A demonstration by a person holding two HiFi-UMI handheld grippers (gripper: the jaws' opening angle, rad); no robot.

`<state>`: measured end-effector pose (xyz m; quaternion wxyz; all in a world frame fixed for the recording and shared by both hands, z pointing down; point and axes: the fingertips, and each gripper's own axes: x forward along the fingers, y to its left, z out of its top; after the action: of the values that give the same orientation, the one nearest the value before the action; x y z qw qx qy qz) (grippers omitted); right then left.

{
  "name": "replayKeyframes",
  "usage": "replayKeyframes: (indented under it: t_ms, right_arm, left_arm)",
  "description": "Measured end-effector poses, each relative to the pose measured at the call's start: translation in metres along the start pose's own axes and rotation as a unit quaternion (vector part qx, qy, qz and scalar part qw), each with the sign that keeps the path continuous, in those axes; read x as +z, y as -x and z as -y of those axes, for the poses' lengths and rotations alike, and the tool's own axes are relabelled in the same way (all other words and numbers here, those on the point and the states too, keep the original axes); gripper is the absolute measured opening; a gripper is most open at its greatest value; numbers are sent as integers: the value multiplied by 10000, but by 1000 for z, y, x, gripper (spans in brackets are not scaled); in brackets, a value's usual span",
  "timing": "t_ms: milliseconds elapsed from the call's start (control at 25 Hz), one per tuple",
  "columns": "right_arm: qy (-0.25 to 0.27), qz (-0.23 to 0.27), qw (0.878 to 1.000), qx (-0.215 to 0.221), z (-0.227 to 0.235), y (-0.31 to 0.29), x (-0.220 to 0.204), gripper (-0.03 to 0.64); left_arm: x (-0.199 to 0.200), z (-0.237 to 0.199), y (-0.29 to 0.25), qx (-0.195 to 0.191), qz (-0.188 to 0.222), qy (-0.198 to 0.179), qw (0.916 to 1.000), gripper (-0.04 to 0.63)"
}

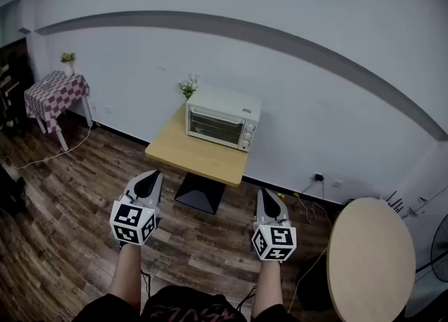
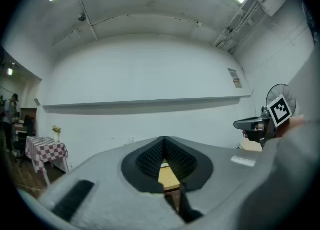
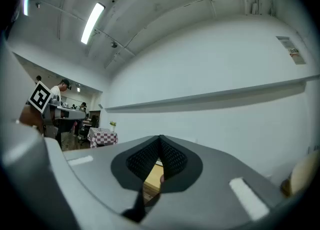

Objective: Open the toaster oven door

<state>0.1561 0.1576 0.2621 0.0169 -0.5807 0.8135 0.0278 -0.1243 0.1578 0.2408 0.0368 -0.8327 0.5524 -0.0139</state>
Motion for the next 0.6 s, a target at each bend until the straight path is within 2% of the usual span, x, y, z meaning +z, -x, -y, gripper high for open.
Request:
replayKeyframes:
  t_ms: [200, 600]
  right_arm:
    - [33, 2, 9999, 106, 9, 3, -1, 9]
    - [-76, 8, 9992, 381, 23, 8, -6, 9]
  left_arm:
    - [-2, 12, -4, 52, -4, 101, 9999, -2]
    - [-10, 38, -4, 143, -180, 71, 9997, -2]
